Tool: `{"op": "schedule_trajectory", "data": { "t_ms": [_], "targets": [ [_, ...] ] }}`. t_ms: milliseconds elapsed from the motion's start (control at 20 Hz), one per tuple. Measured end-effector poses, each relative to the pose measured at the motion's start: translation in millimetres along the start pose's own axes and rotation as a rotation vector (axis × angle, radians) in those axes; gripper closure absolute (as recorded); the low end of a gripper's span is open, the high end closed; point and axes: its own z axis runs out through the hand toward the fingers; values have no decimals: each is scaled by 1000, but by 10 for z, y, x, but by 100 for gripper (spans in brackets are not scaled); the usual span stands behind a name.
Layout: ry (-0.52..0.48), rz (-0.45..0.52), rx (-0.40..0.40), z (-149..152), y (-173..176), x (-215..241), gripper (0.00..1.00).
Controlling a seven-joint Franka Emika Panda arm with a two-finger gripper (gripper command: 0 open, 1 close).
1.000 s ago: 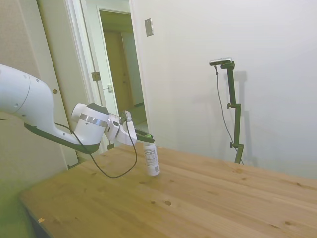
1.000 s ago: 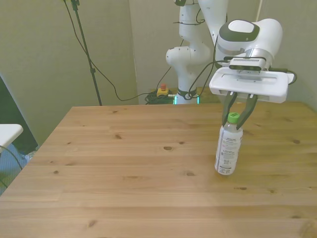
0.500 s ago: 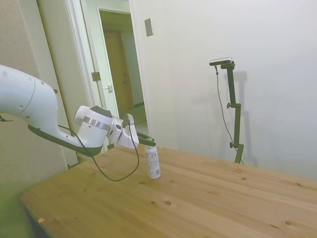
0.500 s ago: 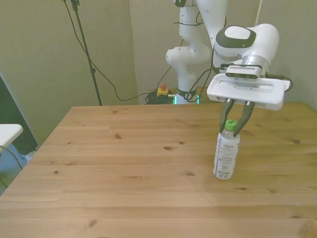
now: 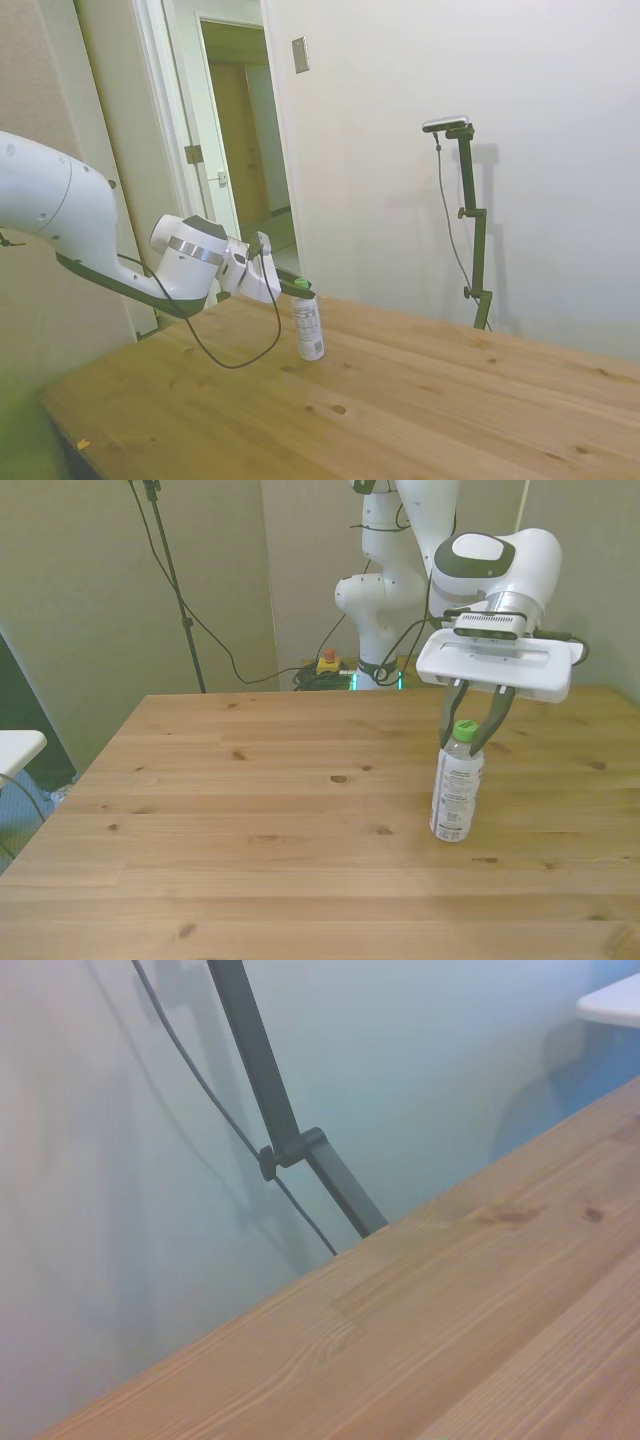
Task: Stand the water bottle
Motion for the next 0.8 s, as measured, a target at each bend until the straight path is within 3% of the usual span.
{"op": "schedule_trajectory", "data": {
  "t_ms": [200,450,800],
  "targets": [
    [-23,10,-5,-39,-6,4,0],
    [-141,-15,-18,-237,-46,82,0],
    [-357,-197,-97,-565,358,-4,0]
  ]
}}
